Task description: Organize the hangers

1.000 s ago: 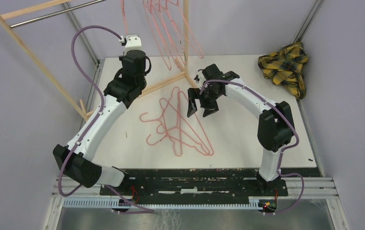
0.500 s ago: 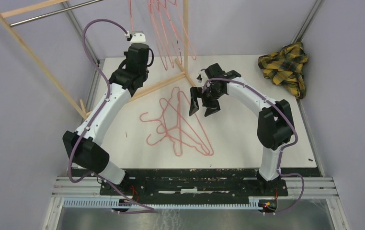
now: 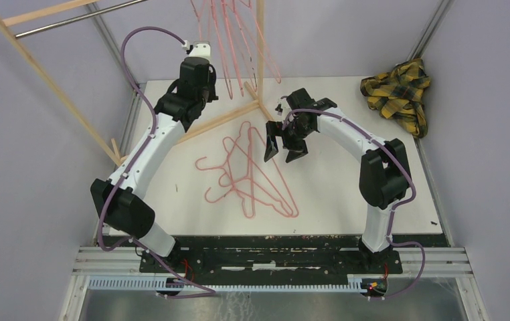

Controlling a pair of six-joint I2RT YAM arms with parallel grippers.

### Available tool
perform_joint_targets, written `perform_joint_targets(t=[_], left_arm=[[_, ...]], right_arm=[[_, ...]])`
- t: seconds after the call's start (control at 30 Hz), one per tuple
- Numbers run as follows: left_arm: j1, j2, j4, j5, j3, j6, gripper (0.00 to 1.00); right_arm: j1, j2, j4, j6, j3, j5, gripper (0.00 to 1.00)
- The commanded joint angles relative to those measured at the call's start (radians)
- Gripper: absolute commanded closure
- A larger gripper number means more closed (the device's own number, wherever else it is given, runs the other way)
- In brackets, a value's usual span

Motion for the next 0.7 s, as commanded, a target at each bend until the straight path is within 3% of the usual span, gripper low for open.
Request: perform_joint_targets(t=[0.0,0.17,0.37,0.67], left_arm=[[-0.004,-0.011,-0.015,0.108,0.003,-0.026,0.84],[-0.002,-0.089,0.036,0.161,-0.053,-0.036,0.50],[0.002,-0.175,0.052,0.226,-0.139,-0.039,0.25],[0.004,-0.342,0.129,0.340,-0.357,-0.099,0.09]], right_arm=[[-0.003,-0.008,0.013,-0.021,0.017,-0.009,0.00],[-0.004,-0.017,0.004,-0.028,0.020,-0.007,0.00],[-0.004,-0.023,-0.003,-0.033,0.017,-0.008,0.00],[-0.003,-0.025,-0.017,-0.048,0.018,0.014,0.00]])
